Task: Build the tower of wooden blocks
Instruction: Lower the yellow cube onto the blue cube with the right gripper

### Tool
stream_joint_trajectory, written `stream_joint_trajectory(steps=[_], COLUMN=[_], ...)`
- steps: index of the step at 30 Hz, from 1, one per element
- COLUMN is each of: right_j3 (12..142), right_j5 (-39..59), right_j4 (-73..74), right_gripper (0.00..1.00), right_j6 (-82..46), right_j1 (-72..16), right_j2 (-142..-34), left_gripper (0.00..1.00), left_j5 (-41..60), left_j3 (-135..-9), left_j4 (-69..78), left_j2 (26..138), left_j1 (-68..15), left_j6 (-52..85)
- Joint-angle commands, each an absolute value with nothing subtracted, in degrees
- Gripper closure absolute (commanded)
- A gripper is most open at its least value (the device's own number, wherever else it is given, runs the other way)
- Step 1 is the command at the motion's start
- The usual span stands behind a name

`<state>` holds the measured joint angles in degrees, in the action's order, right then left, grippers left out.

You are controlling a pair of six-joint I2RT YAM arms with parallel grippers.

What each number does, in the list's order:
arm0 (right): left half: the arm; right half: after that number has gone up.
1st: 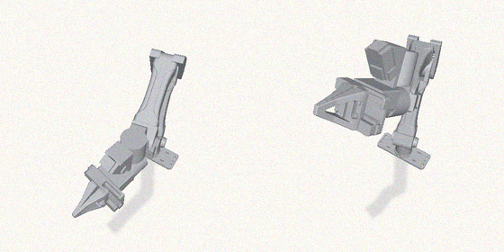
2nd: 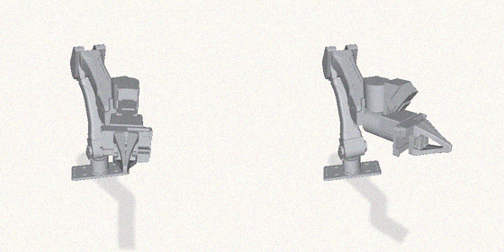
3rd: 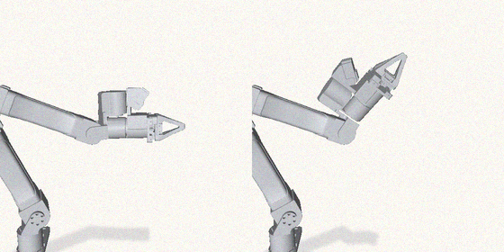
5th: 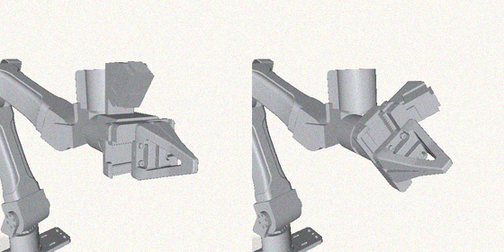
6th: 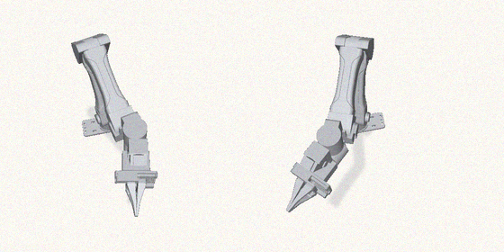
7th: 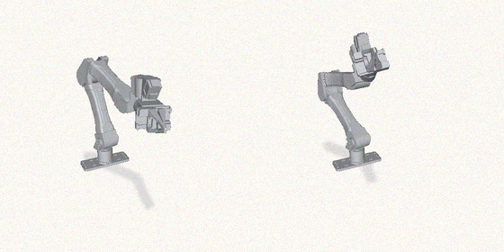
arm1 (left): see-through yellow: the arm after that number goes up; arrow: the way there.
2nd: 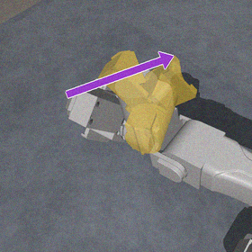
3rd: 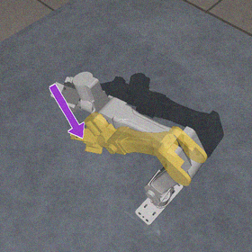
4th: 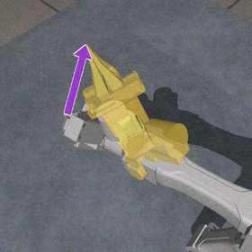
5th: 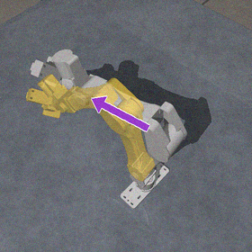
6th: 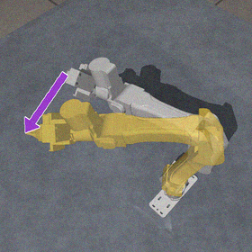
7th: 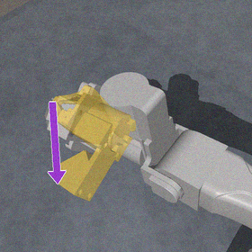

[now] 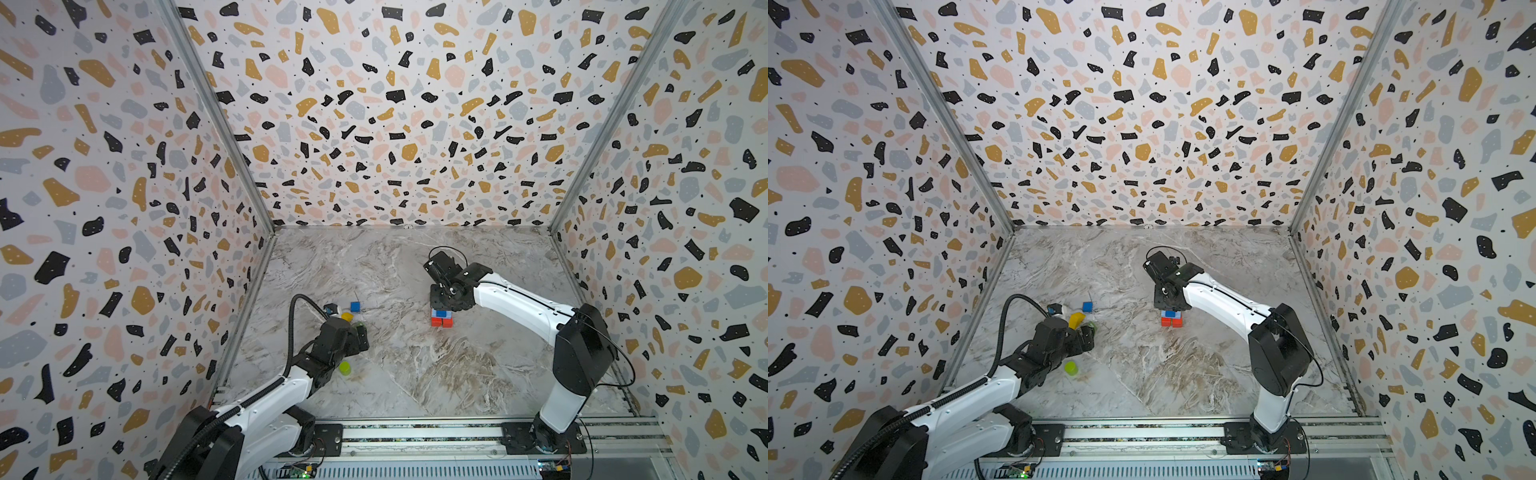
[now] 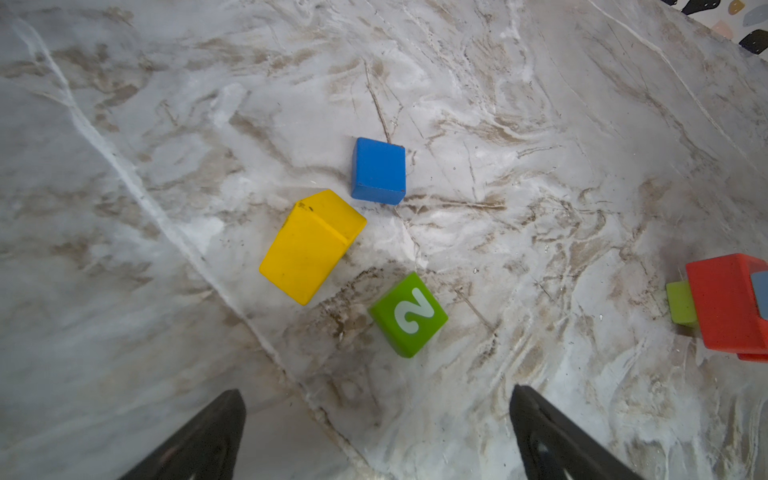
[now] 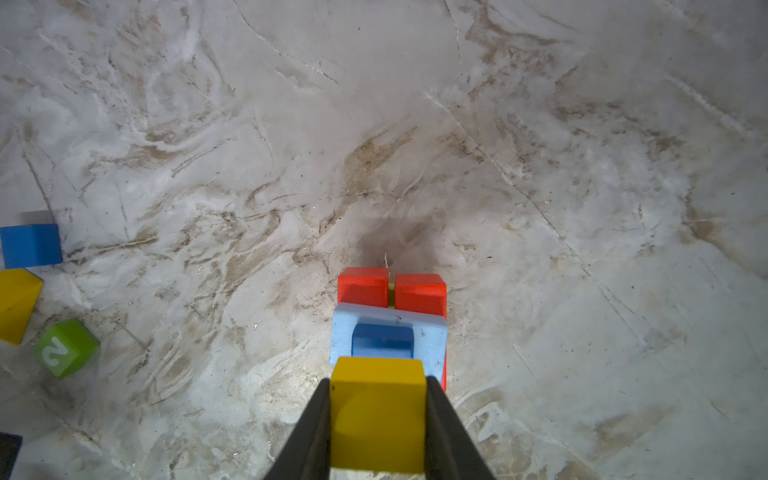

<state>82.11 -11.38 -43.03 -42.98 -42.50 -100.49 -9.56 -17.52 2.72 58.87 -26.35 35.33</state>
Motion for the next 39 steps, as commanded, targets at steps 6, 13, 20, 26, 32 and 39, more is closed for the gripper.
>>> stream_joint_trajectory(steps=[6,13,20,26,32,39], right_j3=[82.1,81.7,81.3,81.4,80.7,80.6], right_j5=[-11.9,-12.0,-12.1,-11.7,-11.8,-12.1], right_j4=[-43.4,-43.3,-43.1,-42.7,-42.3,-42.4], right_gripper=[0.8,0.8,0.8,0.8,0.8,0.76], right_j6=[-41.8,-41.8,-41.7,-41.7,-41.7,-41.7], right_j1=[-43.2,-43.2,-43.1,-43.2,-43.3,-43.2], right_j2=[-101.9,-102.1,-102.3,-102.5,-102.6,-102.4], left_gripper=[0.0,0.0,0.0,0.0,0.0,0.0], left_j5=[-9.6,-9.7,-9.7,-9.9,-10.1,-10.1], left_j3=[-17.2,-17.1,-17.1,-17.2,-17.3,-17.3], left_j4=[4.5,4.6,4.7,4.6,4.4,4.2], left_j2=[59.1,59.1,59.2,59.4,59.3,59.3], left_j1=[-26.2,-26.2,-26.1,-26.1,-26.2,-26.2], left_j6=[34.7,34.8,34.8,34.9,35.0,34.9])
